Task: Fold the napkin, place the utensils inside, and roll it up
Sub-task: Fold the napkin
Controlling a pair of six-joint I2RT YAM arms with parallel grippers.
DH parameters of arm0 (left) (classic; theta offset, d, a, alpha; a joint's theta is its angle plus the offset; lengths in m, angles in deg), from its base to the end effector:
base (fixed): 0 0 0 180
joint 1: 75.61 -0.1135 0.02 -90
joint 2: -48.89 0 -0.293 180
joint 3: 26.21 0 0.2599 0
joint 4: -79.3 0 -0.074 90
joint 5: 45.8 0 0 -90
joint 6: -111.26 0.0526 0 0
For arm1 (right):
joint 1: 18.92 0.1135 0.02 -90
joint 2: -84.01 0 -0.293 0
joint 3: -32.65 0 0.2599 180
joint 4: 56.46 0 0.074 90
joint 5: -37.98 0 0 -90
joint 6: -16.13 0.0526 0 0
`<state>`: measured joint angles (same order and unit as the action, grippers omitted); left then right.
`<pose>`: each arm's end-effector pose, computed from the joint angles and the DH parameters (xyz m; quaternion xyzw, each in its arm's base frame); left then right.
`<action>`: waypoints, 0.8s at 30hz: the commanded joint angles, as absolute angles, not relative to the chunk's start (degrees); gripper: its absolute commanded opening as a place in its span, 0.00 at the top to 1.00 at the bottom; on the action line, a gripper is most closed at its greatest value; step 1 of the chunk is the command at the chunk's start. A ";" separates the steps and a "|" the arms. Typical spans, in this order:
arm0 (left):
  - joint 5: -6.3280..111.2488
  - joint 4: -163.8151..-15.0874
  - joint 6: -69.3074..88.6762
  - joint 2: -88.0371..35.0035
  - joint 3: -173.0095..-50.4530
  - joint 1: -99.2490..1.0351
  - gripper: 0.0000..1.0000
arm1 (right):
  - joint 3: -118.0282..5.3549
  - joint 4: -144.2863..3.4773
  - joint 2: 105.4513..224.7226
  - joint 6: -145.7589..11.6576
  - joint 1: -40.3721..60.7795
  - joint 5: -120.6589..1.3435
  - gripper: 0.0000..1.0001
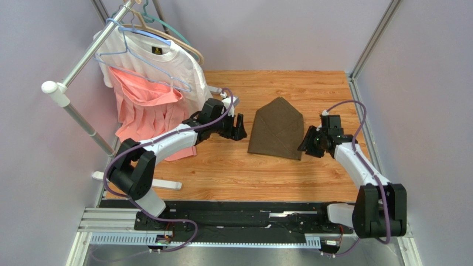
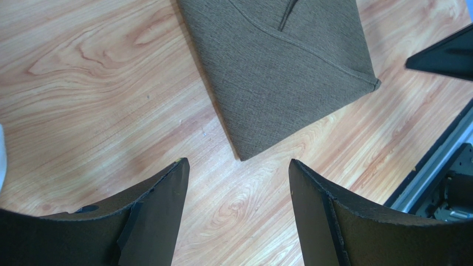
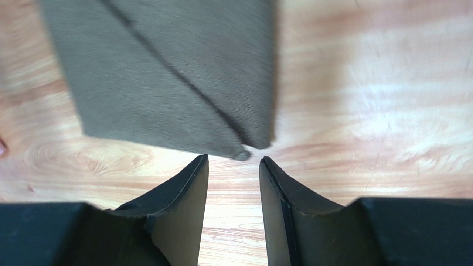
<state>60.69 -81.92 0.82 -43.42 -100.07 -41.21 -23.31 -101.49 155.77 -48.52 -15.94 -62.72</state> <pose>0.3030 -0.2256 0.2487 0.1710 0.8723 -0.3166 0.3312 0.2388 0.0222 0.2113 0.1639 0.9498 0.1488 0.2210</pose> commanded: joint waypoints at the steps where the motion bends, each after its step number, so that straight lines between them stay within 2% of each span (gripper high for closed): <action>1: 63.71 -83.74 2.54 -43.22 -99.51 -41.42 0.25 | -29.21 -101.89 149.23 -60.12 -5.97 -59.06 0.57; 3: 64.24 -85.23 1.84 -43.22 -99.07 -41.42 0.25 | -29.57 -99.18 148.78 -61.90 -0.84 -58.69 0.57; 4: 64.33 -85.50 1.49 -43.22 -98.98 -41.50 0.25 | -29.40 -97.95 149.13 -63.04 4.14 -55.74 0.57; 7: 64.85 -85.94 -0.26 -43.05 -98.54 -41.94 0.25 | -29.92 -95.39 153.06 -65.69 10.50 -47.32 0.57; 12: 65.38 -87.00 -3.16 -41.64 -95.99 -43.26 0.25 | -33.43 -99.07 160.99 -64.20 11.31 -44.72 0.60; 15: 65.91 -88.93 -4.22 -40.76 -94.68 -44.75 0.25 | -34.49 -101.36 164.24 -60.27 11.22 -47.88 0.60; 24: 65.56 -88.05 -2.73 -39.44 -93.88 -45.64 0.25 | -30.10 -100.04 164.25 -51.11 11.31 -53.42 0.58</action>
